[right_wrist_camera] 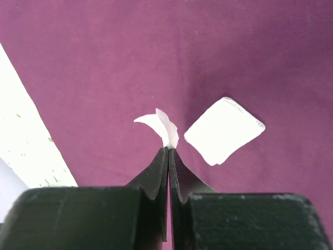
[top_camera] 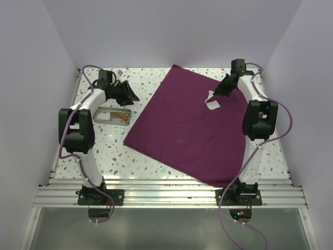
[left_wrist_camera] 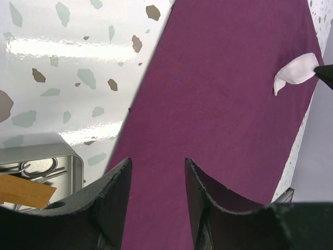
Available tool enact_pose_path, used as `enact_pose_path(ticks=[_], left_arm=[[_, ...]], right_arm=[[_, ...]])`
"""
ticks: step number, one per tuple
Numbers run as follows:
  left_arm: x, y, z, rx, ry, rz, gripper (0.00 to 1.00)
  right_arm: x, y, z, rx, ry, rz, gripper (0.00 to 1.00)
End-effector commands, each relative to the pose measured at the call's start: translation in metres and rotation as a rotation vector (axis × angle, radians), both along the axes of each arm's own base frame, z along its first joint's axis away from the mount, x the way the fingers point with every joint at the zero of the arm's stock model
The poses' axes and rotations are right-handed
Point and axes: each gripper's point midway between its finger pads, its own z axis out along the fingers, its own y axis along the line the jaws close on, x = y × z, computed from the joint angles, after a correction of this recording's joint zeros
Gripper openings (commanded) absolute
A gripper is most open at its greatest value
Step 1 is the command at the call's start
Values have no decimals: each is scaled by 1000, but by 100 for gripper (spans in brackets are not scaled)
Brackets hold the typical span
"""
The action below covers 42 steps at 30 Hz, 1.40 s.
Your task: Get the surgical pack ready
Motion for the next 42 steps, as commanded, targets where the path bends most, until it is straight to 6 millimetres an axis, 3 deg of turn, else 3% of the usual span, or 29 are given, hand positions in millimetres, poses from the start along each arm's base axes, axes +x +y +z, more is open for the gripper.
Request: enact_pose_path(ticks=[1,6,28,42], left_arm=[[11,1,9,-4,-48,-13,49],[12,3,8,-1,-45,-10,49],[12,3,3,-12,-31,-12,49],[10,2,0,-17,-23,-11,49]], right_arm=[[11,2,6,29,-27,-26,0],[0,-3,-14,10,20,-31,0],[-19,-34,-34,-61,70,-59,0],[-29,-33,-50,-52,117,-47,0]])
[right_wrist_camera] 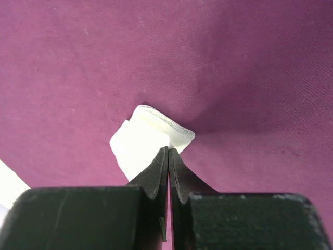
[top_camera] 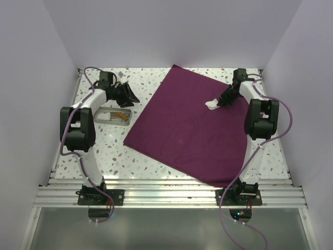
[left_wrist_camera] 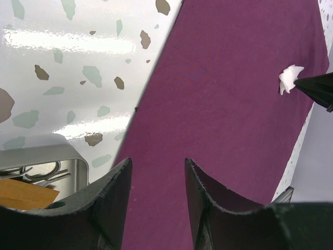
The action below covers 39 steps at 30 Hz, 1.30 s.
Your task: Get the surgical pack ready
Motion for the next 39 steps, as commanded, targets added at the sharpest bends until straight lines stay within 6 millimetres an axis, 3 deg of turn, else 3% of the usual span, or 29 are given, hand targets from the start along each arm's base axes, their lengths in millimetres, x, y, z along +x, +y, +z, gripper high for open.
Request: enact_pose_path(ticks=[1,5,8,12,29,39], left_arm=[[10,1,13,-14,-52,-10,49],[10,1,12,-14,-49,-10,49],[10,1,12,-17,-51,-9,49],[9,0,11,-22,-46,-11,49],[8,-1,12,-24,-48,-11,48],[8,0,13,-23,-50,-10,49]], right_arm=[[2,-4,7,-19,-26,6,0],[2,-6,9,-30,-25,13,9],[-1,-7,7,-36,-13,19,27],[-3,-7,3,-39,-8,22,34],[3,0,-16,-62,12,36,35],[18,2,-15,-81,-12,30,26]])
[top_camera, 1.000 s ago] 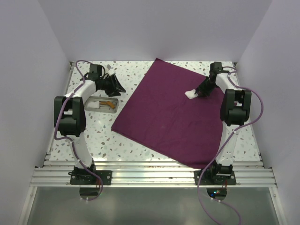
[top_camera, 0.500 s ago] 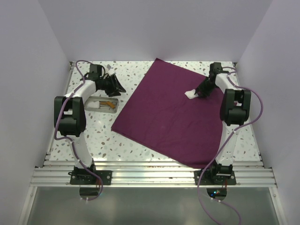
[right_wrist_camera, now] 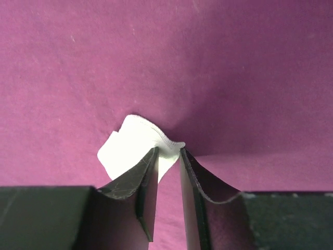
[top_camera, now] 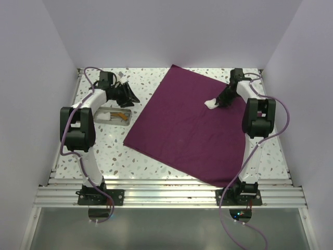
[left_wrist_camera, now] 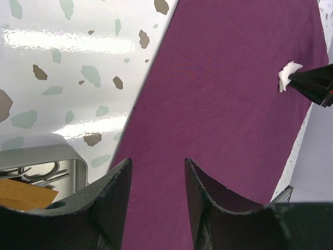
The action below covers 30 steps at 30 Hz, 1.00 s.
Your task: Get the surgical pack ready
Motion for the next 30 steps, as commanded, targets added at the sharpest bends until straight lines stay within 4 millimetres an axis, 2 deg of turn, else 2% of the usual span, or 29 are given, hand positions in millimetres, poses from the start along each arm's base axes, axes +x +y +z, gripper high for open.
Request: enact_pose_path(ticks=[1,6,12,13,16,20,24,26,27,28,30], left_arm=[[7,0,13,-19,-49,-8,49],[7,0,13,-23,-51,-9,48],[6,0,12,-21,-49,-9,49],[6,0,12,-23,-49,-11,49],[6,-1,13,-26,-54,-13,49],[7,-4,16,-46,-65,-18,51],[3,-13,19,-111,-67,-29,60],[-1,-18,22,-134,-65,-48,63],[-5,-23,25,-157,-70,-74,65],[-6,-25,32,-164,-86,-81,66],[-14,-30,35,-172,-113,-107,72]], right_arm=[[14,-1,-3,-34,-24,-3,26],[16,-4,-7,-43,-7,-21,21],[15,-2,-17,-39,11,-16,6],[14,-1,-16,-40,11,-12,1],[12,0,-12,-38,4,2,0],[20,3,6,-35,-49,47,0],[23,11,29,-18,-108,125,0],[19,16,48,-3,-144,175,0],[13,19,48,-5,-142,203,0],[11,23,68,1,-184,226,0],[0,26,81,3,-197,266,0]])
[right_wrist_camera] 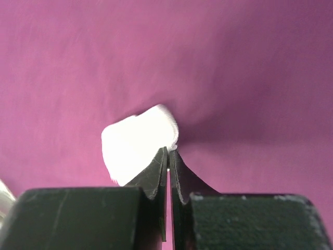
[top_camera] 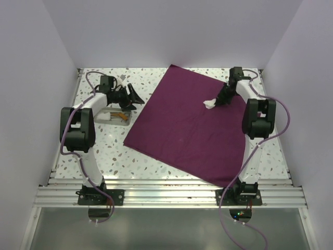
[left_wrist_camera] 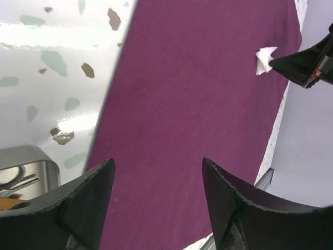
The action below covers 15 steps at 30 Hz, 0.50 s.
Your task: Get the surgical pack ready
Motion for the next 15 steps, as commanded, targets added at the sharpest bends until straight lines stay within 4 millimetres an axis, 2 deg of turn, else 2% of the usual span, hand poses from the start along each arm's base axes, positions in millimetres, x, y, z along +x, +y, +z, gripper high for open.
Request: enact_pose_path(ticks=[1,3,4,6,7,8,10,11,12,14,15], left_arm=[[-6,-16,47,-76,-142,-62,74],[-15,-23,53,-116,-174,-92,80],[-19,-26,61,-133,-210,-103,81],[-28,-38,74,-161,-249,-148,84],[-33,-43,86,-169,-284,-171,84],[-39,-51,90,-180,-309,-201,87],[-54,-61,105,-222,-362,-256,91],[-60,-63,109,-235,-370,-273,92],[-71,-64,122,-254,-403,-302,92],[-85,-64,123,-259,-429,-324,98],[-96,-66,134,-271,-464,-353,98]], right_arm=[[-13,23,86,28,-179,149,0],[-26,44,101,35,-218,232,0],[-39,55,113,60,-234,274,0],[-60,75,118,67,-230,367,0],[-67,86,126,82,-254,407,0],[-80,108,145,127,-295,477,0],[-99,129,154,182,-316,551,0],[-113,145,170,221,-345,605,0],[-122,151,169,236,-344,629,0],[-139,169,177,273,-353,687,0],[-150,176,181,309,-354,715,0]])
